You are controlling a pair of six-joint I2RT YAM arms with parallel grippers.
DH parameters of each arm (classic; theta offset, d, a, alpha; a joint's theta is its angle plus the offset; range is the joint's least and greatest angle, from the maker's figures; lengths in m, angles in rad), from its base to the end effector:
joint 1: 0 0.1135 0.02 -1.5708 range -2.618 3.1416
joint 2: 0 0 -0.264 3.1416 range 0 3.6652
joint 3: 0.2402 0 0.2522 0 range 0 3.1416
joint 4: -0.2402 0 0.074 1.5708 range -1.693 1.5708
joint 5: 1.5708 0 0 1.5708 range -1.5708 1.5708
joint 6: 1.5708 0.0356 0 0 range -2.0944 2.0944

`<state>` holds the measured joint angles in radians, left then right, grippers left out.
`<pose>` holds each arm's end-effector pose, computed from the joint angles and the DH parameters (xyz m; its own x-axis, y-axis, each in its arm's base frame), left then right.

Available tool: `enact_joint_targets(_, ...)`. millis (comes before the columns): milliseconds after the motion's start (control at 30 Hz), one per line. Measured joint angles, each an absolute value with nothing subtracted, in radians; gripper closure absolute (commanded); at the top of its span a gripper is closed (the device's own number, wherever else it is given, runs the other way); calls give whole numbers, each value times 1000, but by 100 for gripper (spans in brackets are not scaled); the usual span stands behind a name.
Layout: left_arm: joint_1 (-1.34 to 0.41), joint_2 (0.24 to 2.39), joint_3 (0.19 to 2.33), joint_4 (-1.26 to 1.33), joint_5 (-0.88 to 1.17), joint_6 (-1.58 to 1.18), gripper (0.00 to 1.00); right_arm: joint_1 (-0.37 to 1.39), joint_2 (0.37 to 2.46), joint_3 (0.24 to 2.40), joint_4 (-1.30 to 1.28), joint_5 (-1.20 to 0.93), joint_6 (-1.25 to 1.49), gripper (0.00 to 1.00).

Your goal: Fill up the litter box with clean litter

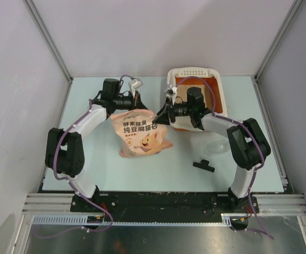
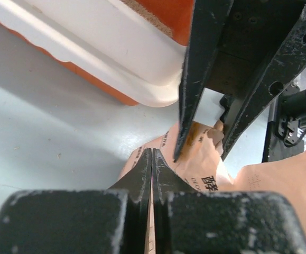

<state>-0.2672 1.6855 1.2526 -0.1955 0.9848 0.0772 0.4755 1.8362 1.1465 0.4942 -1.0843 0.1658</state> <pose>0.3525 -0.1272 0.2724 -0.5039 0.1822 -0.8443 0.8375 0.3424 -0.4259 0.3459 0.2135 0.2411 -0.3329 -0.0846 -0.9392 -0.9430 0.0331 0.3313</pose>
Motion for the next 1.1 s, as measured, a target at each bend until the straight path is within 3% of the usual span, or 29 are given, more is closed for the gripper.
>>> enact_joint_targets(67,-260,1686,1254,-202,962,84,99,476,1841,1147,506,-1091,183,65)
enact_joint_targets(167,-233,1686,1259,-213,924,92,88,477,1842,1147,513,-1095,200,60)
enact_joint_targets(200,-212,1685,1261,-214,910,96,80,477,1842,1147,514,-1096,204,60)
enact_joint_targets(267,-156,1681,1261,-220,883,105,74,479,1842,1147,518,-1096,212,62)
enact_joint_targets(300,-123,1677,1261,-224,869,107,70,480,1842,1147,519,-1096,214,64)
enact_joint_targets(333,-85,1670,1259,-228,859,112,68,481,1842,1147,519,-1096,214,75)
enact_joint_targets(533,126,1490,1141,-260,842,146,51,501,1842,1147,513,-1090,221,99)
enact_joint_targets(667,217,1272,986,-302,859,187,36,509,1842,1147,506,-1079,236,100)
enact_joint_targets(900,289,942,805,-487,886,355,27,535,1842,1186,420,-1050,226,100)
enact_joint_targets(1100,283,867,765,-575,959,452,25,549,1842,1255,286,-1017,176,100)
